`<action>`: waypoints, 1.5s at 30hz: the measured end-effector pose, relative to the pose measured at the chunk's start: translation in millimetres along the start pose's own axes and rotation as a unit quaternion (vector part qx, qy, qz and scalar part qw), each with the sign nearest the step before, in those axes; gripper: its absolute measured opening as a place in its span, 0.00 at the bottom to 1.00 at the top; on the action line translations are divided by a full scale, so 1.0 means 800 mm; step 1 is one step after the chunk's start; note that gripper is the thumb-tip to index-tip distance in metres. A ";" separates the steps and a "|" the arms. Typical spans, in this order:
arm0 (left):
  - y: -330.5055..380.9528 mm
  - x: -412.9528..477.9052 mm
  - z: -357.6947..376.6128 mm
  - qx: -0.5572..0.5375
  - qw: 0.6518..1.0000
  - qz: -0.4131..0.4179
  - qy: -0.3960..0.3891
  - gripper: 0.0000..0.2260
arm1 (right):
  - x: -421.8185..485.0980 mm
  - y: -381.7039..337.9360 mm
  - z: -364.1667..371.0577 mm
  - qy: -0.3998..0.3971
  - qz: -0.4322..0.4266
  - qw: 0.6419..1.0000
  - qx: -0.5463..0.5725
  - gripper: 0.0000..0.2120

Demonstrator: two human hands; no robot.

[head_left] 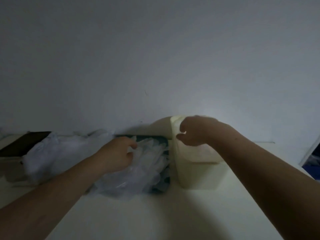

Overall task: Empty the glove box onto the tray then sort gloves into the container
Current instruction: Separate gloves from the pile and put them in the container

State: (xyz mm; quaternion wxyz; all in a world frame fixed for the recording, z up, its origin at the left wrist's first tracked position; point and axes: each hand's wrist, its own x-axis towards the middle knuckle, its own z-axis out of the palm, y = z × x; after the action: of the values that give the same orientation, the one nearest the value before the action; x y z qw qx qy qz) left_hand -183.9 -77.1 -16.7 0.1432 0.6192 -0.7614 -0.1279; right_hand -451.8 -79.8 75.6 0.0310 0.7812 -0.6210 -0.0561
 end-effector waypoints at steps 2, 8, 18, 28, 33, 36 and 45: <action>-0.017 -0.015 0.015 0.025 0.999 -0.011 -0.022 0.18 | -0.007 -0.030 -0.011 0.103 -0.005 0.994 0.028 0.15; -0.058 -0.027 0.056 0.045 0.995 0.039 0.075 0.10 | 0.012 -0.121 0.032 0.192 -0.098 0.909 0.357 0.10; -0.048 -0.027 -0.013 -0.273 0.943 -0.043 0.185 0.06 | 0.020 -0.145 0.061 0.149 -0.130 0.833 0.516 0.29; -0.051 -0.038 -0.042 -0.624 0.773 -0.111 0.036 0.04 | 0.038 -0.160 0.062 0.122 -0.067 0.748 0.649 0.08; -0.063 -0.038 -0.042 -0.461 0.876 -0.122 0.074 0.07 | 0.046 -0.175 0.079 0.241 0.015 0.754 0.611 0.07; -0.074 -0.037 -0.041 -0.434 0.894 -0.103 0.030 0.16 | 0.045 -0.174 0.077 0.320 0.043 0.732 0.599 0.08; -0.079 -0.033 -0.049 -0.576 0.804 -0.088 0.115 0.07 | 0.040 -0.168 0.076 0.302 0.032 0.732 0.610 0.25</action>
State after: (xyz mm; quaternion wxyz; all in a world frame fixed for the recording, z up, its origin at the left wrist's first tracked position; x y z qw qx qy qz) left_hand -106.4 -64.7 -5.3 0.5485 0.4973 -0.4674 -0.4831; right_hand -322.2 -79.2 -2.5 -0.2645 0.5878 -0.5044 0.5746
